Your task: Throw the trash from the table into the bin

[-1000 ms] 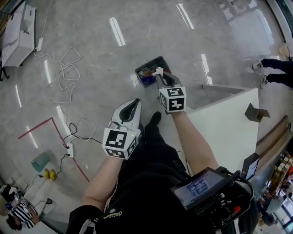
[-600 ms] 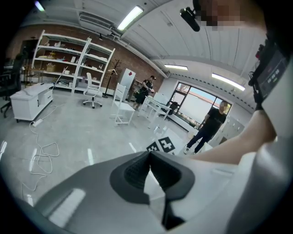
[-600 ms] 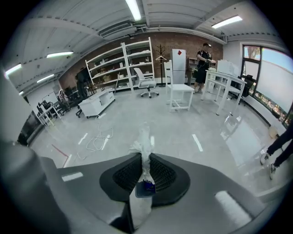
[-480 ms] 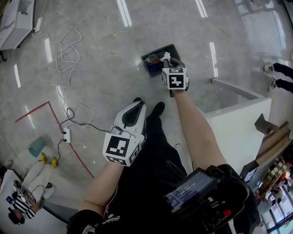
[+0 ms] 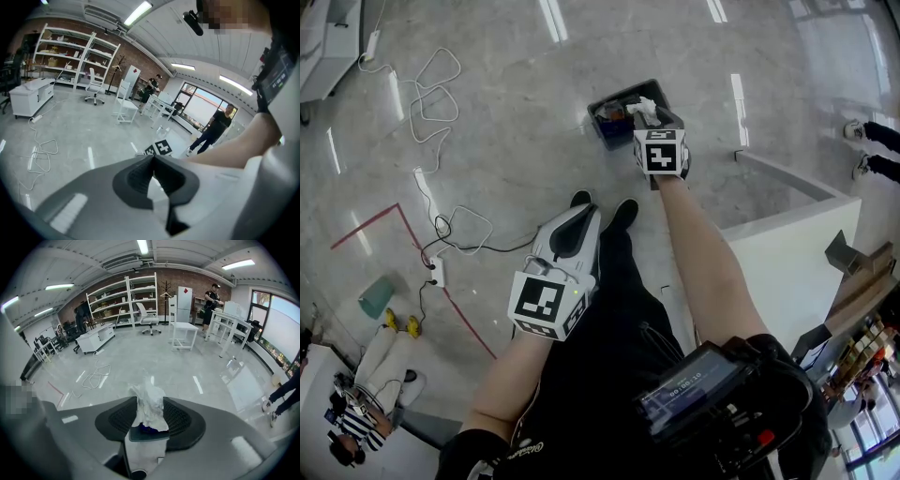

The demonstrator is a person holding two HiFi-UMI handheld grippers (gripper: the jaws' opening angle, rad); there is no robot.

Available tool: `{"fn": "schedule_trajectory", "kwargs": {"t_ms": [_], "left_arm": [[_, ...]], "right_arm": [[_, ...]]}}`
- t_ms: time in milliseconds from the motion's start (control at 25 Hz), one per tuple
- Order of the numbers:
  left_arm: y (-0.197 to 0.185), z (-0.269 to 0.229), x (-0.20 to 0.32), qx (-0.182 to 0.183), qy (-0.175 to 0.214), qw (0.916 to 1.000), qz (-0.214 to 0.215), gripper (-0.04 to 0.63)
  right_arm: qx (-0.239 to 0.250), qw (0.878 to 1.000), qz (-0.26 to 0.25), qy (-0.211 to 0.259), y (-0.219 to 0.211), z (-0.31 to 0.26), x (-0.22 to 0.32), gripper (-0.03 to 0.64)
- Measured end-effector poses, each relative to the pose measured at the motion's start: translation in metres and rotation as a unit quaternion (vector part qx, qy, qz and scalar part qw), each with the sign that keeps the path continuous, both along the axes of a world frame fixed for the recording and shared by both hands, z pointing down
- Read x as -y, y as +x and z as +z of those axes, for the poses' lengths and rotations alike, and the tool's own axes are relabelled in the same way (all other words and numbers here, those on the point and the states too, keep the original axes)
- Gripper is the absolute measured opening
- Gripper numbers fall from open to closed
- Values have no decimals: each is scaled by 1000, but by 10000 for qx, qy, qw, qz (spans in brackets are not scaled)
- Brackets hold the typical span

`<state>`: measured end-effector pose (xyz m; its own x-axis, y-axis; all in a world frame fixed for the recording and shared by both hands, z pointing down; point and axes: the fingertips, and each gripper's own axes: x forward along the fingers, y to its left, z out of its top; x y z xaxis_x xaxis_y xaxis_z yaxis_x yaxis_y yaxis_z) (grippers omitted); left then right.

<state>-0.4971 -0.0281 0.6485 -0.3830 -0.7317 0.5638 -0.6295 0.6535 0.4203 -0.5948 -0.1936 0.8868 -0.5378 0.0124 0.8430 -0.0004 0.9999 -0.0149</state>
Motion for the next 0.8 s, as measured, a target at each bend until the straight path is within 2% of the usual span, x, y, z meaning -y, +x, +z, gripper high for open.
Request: {"fn": "schedule_trajectory", "kwargs": {"t_ms": [160,280,440,640,800], "left_arm": [[1,-1,2,8,20,10000,45,9],[2,-5,4,75,30,10000,58,9],[1,-11,2,162,58,9998,46,9],[-2,-37,4,404,157,9991,47,9],[-25,-81,10,957,396,9946,70,9]], "right_arm": [[94,9999,34,-21,1,-3,1,262],[228,9997,84,-31,0,-11,5,287],[498,9986,171,-54,-7,-36,7,288],[1204,9910,423,-402,-5,-116,8,283],[2118,9732,571,-693,-11,-220,11,231]]}}
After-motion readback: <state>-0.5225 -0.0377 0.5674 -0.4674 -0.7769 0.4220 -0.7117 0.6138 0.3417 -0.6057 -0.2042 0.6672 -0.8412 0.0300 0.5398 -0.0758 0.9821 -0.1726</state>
